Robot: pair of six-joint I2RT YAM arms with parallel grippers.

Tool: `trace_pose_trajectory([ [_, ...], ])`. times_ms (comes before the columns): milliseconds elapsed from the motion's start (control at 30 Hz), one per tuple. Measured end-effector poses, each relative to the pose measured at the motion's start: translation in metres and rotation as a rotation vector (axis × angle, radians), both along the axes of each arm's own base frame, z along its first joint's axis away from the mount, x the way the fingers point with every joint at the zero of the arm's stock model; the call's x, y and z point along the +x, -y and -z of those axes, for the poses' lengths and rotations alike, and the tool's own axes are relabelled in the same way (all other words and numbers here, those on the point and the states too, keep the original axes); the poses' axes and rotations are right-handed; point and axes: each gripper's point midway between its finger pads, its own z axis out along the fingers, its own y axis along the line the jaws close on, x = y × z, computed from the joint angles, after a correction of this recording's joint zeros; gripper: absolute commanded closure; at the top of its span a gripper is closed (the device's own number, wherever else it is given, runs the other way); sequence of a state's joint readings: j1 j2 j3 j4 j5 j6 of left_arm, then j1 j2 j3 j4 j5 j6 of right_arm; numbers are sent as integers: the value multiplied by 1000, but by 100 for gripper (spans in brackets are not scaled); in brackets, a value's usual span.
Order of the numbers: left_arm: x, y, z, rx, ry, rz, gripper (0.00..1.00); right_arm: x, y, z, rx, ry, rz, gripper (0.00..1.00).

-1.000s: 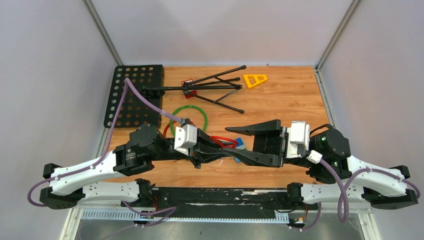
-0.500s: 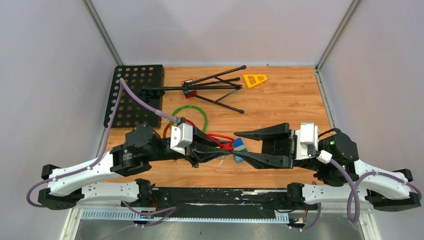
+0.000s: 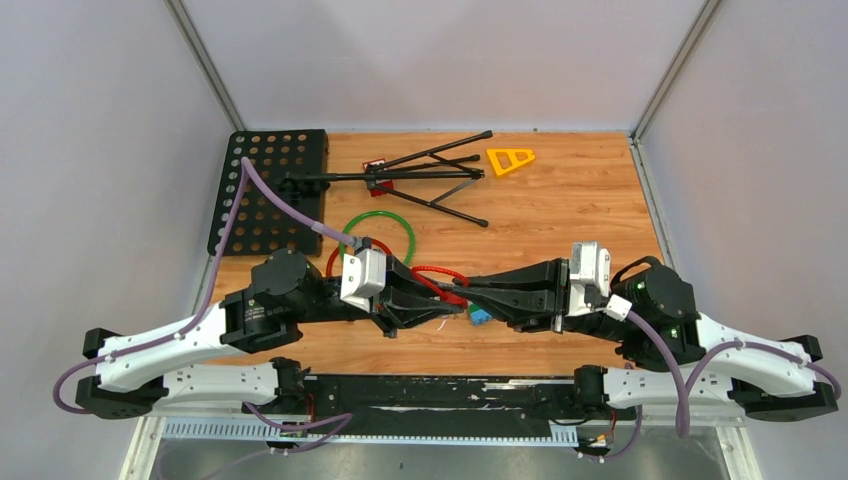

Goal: Lock with the key
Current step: Lock the lock.

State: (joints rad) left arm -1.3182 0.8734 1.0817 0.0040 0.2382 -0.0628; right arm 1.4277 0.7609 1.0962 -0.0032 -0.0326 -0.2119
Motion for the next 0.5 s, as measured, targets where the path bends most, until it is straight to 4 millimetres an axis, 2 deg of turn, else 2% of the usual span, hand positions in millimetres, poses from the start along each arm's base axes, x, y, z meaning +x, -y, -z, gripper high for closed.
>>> trace_pose_trajectory([
  [500, 3, -2, 11, 42, -14, -17, 100, 0, -15, 15, -69, 21, -11, 100],
])
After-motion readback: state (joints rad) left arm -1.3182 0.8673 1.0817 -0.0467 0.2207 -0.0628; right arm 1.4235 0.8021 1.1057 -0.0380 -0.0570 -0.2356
